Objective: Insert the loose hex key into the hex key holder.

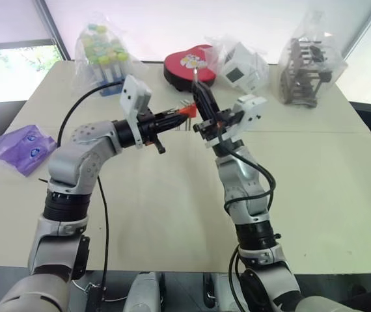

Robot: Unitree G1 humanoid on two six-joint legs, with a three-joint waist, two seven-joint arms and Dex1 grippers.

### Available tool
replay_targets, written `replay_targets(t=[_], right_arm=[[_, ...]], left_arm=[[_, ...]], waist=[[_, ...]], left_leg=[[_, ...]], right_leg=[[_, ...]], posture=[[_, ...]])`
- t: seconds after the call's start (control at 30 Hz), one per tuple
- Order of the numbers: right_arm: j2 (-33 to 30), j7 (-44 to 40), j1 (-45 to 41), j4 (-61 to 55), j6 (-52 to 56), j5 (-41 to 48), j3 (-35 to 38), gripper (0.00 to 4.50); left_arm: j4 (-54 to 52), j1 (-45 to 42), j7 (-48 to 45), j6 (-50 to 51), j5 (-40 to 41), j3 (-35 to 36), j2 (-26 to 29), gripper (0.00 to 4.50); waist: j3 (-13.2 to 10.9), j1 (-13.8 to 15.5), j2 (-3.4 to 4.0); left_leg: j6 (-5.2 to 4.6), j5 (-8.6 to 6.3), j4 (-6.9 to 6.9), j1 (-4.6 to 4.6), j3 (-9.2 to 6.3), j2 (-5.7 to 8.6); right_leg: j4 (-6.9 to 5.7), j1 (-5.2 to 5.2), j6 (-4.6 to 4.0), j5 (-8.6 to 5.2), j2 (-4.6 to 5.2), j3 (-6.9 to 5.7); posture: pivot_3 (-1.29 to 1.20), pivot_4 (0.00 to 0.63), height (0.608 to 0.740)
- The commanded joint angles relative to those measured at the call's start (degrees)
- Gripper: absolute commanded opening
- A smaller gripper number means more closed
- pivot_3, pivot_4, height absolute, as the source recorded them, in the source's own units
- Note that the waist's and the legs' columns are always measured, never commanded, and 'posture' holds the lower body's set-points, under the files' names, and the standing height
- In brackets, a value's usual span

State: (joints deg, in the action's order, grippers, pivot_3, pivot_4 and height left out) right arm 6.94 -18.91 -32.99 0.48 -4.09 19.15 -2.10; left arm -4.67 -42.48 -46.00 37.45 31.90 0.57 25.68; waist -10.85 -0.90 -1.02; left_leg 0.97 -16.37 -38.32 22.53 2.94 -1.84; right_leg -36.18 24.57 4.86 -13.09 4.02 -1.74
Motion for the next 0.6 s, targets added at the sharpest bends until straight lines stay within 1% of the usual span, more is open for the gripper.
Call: replay_targets(t=[0.03, 0.3, 0.6], right_arm=[[-0.01, -0.31, -2.24, -0.34, -1.45, 0.14, 0.42, 0.04], [0.54, 0.19, -3.36, -1.39, -0.7, 0.96, 0.51, 0.04], [1.68, 0.11, -2.16, -1.49, -0.72, 0.92, -0.6, 0.04]], left_arm=[[-2.4, -0.88, -0.11, -0.01, 0.86, 0.4, -0.05, 0.0], [-2.55, -0.68, -0.16, 0.22, 0.84, 0.34, -0.27, 0.0], [-2.29, -0.98, 0.0, 0.12, 0.68, 0.52, -0.72, 0.0]], waist=[[0.0, 0.0, 0.0], [0.0, 0.0, 0.0], [0.0, 0.0, 0.0]], left_leg=[[0.0, 0.0, 0.0, 0.0, 0.0, 0.0], [0.0, 0.0, 0.0, 0.0, 0.0, 0.0], [0.0, 0.0, 0.0, 0.0, 0.0, 0.0]], right_leg=[[0.0, 0.0, 0.0, 0.0, 0.0, 0.0], [0.0, 0.0, 0.0, 0.0, 0.0, 0.0], [0.0, 0.0, 0.0, 0.0, 0.0, 0.0]], posture=[[0.0, 0.15, 0.74], [0.0, 0.15, 0.74], [0.0, 0.15, 0.74]])
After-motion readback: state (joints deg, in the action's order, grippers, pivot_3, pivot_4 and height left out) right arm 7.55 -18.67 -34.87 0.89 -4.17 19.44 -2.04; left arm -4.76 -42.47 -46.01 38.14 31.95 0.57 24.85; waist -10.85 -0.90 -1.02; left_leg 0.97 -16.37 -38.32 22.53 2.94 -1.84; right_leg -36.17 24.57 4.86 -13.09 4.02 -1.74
